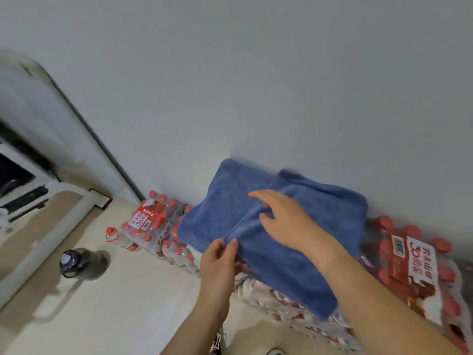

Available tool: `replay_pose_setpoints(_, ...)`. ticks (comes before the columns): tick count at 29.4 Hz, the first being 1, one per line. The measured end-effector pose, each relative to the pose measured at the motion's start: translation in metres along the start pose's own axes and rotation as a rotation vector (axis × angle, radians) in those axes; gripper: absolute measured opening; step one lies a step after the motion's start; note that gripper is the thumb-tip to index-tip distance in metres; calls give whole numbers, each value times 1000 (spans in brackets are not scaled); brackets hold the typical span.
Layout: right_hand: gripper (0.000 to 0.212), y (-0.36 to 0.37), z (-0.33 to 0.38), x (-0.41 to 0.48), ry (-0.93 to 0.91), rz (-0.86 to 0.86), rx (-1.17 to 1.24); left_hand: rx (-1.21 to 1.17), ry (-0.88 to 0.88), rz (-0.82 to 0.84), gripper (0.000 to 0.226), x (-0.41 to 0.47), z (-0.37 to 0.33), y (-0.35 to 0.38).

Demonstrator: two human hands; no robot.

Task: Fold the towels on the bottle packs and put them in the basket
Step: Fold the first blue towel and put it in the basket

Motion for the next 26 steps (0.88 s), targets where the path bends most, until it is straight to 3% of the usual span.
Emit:
replay_pose_setpoints(4, 49, 36, 41, -3, -103, 310, 13, 140, 1, 87, 26, 18, 0, -23)
replay_pose_setpoints(7, 34, 42, 53, 9, -127, 355, -86, 310, 114, 129, 19, 25, -7, -34)
replay_pose_setpoints(10, 14, 41, 56, 16, -87, 338, -148, 442, 301, -7, 18, 31, -15, -53)
replay_pose_setpoints(12, 11, 40, 57, 19, -78, 324, -152, 531, 399, -153, 36, 43, -18, -72)
replay_pose_setpoints(13, 12, 40, 57, 20, -74, 319, -136, 542, 359, -183, 44, 51, -20, -80)
replay_pose_setpoints(15, 14, 39, 59, 19, -61, 310, -93, 452, 156, -178, 40, 65, -23, -91)
replay_pose_setpoints(17, 15, 36, 61, 18, -48, 307, -64, 366, 26, -151, 14, 73, -22, -97)
replay_pose_setpoints(18, 15, 34, 62, 17, -41, 311, -52, 373, 23, -143, 2, 73, -24, -99)
replay_pose_setpoints(22, 12, 23, 62, 12, 60, 306, 140, 330, 144, -108, 10, 64, -43, -95)
replay_pose_setpoints(26, 16, -1, 58, -3, 125, 202, 405, 203, 258, 124, 5, 42, -80, -54)
Point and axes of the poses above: each hand's wrist, its own x-axis towards the middle knuckle, its own y-axis out of the palm, z = x × y, the point moved 1 cm from there along x, towards the middle knuckle, and after that the axes turned 5 degrees about -x, right-handed, at the moved point
